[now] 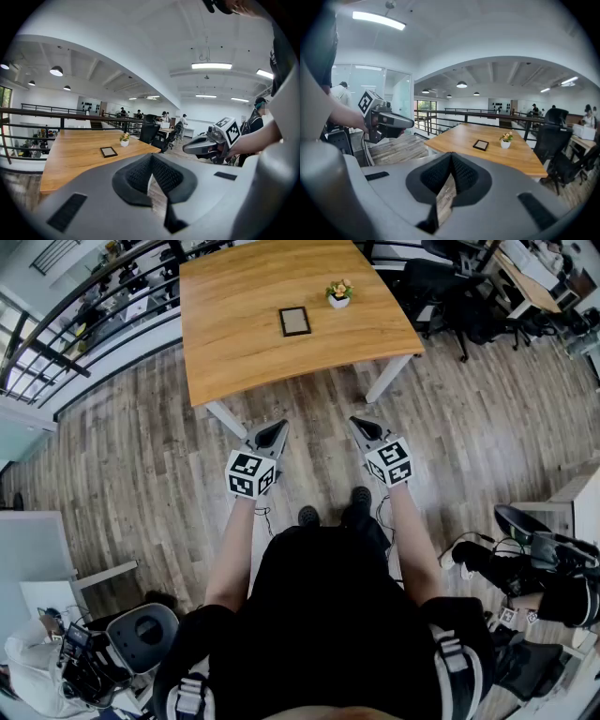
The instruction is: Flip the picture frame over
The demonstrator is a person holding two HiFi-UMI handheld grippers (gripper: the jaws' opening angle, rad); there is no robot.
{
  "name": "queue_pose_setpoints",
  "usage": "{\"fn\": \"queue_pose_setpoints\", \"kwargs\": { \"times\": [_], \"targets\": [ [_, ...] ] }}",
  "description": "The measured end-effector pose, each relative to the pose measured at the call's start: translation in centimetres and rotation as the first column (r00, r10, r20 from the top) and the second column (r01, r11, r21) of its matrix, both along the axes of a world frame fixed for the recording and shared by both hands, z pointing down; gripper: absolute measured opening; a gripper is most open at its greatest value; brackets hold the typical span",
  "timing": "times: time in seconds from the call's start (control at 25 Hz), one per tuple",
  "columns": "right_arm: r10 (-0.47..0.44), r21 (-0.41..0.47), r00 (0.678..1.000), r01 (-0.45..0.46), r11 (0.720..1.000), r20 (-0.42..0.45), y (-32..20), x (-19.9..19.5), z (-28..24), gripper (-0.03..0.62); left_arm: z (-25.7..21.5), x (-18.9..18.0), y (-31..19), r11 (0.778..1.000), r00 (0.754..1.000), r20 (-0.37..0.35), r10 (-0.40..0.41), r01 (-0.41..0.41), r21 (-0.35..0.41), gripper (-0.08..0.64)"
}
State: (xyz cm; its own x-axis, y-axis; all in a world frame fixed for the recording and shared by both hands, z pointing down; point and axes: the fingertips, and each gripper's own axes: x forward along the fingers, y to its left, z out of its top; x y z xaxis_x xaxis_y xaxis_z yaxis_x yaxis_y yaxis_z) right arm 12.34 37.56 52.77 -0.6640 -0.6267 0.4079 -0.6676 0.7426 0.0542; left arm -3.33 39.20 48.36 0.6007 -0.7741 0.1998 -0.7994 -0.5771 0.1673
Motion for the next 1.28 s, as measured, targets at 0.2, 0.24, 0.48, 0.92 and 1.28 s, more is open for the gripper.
{"fn": "queue_pose_setpoints", "kwargs": {
  "times": [0.2,0.24,0.48,0.92,1.28],
  "targets": [
    [0.005,-0.005,1.000,-0.005,1.000,-0.003,-1.3,0.0,0.0,0.006,-0.1,0.0,-1.1,1.000,1.000,0.004,0.002,-0.002,-0.003,0.018],
    [0.006,-0.007,1.000,-0.006,1.000,-0.003,-1.3,0.0,0.0,0.006,-0.1,0.0,-1.1,1.000,1.000,0.004,0.002,-0.002,-0.004,0.018],
    [0.007,-0.013,1.000,-0.007,1.000,0.005,-1.5,-0.2,0.2,0.016,0.3,-0.2,-1.1,1.000,1.000,0.002,-0.003,0.003,-0.011,0.018],
    [0.041,-0.039,0.999,-0.040,0.998,0.012,-1.9,1.1,1.3,0.018,1.0,0.5,-1.8,1.000,1.000,-0.001,0.005,-0.005,-0.026,0.018],
    [0.035,-0.049,0.999,-0.034,0.998,0.030,-5.2,1.5,1.9,0.018,1.6,0.6,-4.5,0.999,1.000,-0.001,-0.022,0.022,-0.038,0.018]
  ]
}}
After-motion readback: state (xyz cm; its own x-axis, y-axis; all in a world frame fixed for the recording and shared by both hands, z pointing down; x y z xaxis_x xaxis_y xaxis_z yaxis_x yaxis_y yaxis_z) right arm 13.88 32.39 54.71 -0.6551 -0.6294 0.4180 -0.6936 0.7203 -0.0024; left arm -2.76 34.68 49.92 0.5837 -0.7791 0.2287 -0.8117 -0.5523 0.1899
